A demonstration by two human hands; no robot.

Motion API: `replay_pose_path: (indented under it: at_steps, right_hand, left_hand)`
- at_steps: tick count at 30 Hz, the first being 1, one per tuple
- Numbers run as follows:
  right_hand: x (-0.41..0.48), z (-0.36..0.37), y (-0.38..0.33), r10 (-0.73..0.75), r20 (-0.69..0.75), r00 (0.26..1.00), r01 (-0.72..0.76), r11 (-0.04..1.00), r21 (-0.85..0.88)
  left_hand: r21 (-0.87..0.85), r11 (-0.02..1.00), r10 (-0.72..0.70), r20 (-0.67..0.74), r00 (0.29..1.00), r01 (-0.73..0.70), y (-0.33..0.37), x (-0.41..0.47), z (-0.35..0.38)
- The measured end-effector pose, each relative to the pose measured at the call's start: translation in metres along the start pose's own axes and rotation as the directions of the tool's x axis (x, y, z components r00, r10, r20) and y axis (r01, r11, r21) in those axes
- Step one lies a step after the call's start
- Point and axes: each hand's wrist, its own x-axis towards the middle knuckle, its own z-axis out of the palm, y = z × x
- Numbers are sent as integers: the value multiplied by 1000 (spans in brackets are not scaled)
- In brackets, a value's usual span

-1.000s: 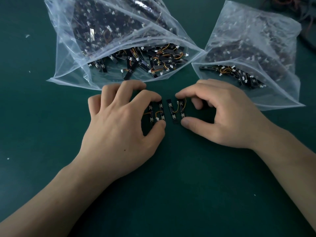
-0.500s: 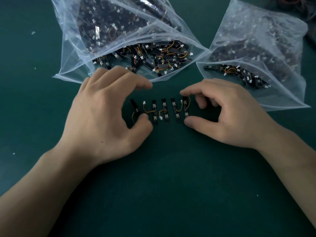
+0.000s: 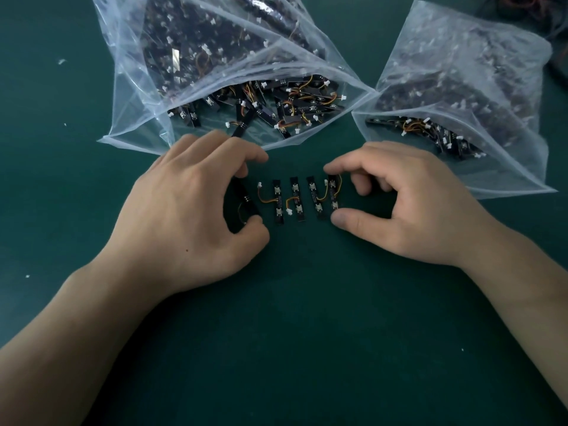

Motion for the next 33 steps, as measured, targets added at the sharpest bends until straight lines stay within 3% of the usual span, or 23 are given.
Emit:
replay_pose_path:
  at_steps: [6, 17, 23, 28, 33]
  right_hand:
    - [0, 0, 1, -5, 1, 1000, 5, 1000, -2]
    - [0, 0, 1, 2, 3, 1000, -2, 1000, -3]
    - [0, 1, 1, 4, 4, 1000, -4, 1000, -7]
    - [0, 0, 2, -1, 2, 1000, 1, 1000, -3]
    - [1, 1, 2, -2, 0, 1000, 2, 1000, -7]
  left_hand:
    - [-108, 994, -7, -48, 999, 2, -1, 0, 1]
    - [-370, 926, -205, -338, 918, 70, -2, 1, 3]
    - [-217, 953, -262, -250, 932, 210, -1, 2, 9]
    - [-165, 961, -257, -228, 939, 223, 0, 1, 7]
    - [-94, 977, -199, -109, 974, 189, 4, -2, -1]
